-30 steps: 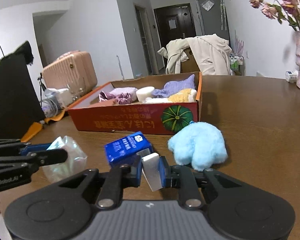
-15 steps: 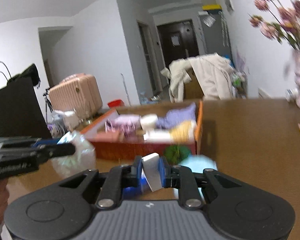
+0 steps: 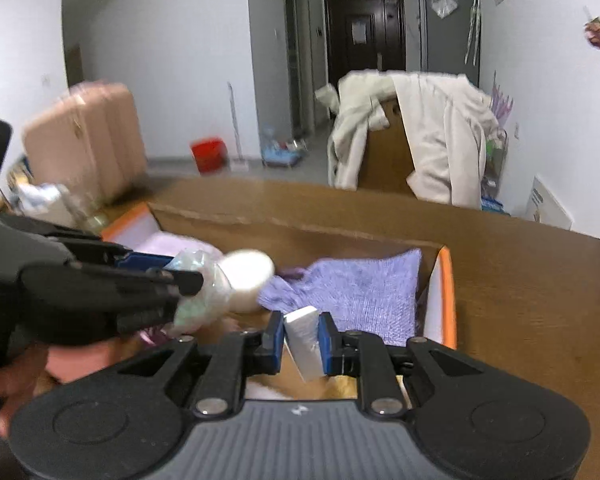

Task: Organize soft objects
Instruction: 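Carry the clear bag with the left tool into the box while the right tool drops the white piece there, then close both tools on the blue tissue pack and lift it, then carry the blue tissue pack into the box and open both tools, then lower both tools onto the light-blue fluffy puff and close on it, then carry the light-blue puff into the box and open both tools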

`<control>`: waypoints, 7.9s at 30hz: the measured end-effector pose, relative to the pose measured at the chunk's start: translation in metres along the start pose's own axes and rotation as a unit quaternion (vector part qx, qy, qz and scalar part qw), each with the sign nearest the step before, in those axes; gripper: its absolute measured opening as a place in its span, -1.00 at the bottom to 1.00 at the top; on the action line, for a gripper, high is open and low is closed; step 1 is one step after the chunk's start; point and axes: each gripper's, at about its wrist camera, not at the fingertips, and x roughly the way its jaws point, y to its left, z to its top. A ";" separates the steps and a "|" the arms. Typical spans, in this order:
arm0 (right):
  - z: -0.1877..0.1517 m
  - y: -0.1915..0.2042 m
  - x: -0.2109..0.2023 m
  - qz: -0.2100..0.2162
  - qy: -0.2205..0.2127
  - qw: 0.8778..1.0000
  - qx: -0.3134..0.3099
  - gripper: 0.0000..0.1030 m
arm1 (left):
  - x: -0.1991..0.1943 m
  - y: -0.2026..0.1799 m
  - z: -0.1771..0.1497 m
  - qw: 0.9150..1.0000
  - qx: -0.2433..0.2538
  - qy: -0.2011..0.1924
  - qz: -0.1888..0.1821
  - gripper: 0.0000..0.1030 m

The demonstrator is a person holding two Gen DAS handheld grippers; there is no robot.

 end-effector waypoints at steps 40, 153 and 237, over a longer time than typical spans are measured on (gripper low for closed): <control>-0.180 0.029 -0.283 0.006 -0.150 0.987 0.048 0.50 | -0.293 -0.019 -0.211 0.979 -0.091 -0.178 -0.043 0.64; -0.184 0.046 -0.295 0.060 -0.138 0.986 0.074 0.21 | -0.317 -0.024 -0.235 0.979 -0.120 -0.162 -0.037 0.46; -0.010 -0.038 -0.093 0.117 -0.056 0.979 0.160 -0.33 | -0.100 0.020 -0.015 0.958 -0.173 -0.056 -0.221 -0.34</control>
